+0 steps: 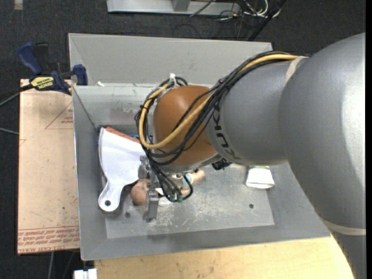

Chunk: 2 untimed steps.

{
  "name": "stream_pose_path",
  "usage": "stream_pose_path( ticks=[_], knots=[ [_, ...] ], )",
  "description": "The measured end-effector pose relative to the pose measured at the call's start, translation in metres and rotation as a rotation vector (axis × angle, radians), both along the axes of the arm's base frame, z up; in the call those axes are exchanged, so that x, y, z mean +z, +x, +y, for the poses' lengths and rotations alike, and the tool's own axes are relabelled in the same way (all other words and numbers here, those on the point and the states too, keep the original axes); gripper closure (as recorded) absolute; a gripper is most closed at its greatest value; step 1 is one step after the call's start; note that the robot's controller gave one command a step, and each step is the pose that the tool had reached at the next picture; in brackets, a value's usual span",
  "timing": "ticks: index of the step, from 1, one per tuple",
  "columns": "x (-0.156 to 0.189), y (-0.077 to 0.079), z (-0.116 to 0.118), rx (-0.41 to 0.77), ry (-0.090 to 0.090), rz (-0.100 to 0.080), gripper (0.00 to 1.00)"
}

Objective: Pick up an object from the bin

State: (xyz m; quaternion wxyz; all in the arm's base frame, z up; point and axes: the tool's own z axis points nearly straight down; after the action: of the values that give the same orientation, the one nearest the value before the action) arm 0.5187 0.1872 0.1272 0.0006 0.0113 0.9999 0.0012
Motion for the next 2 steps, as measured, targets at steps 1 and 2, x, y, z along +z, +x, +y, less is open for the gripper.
stream_pose_path(
  ticks=[1, 2],
  knots=[
    [-0.021, 0.019, -0.010, 0.085, 0.001, 0.000, 0.00],
    [-0.054, 0.020, -0.018, 0.070, 0.003, -0.004, 1.00]
  ],
)
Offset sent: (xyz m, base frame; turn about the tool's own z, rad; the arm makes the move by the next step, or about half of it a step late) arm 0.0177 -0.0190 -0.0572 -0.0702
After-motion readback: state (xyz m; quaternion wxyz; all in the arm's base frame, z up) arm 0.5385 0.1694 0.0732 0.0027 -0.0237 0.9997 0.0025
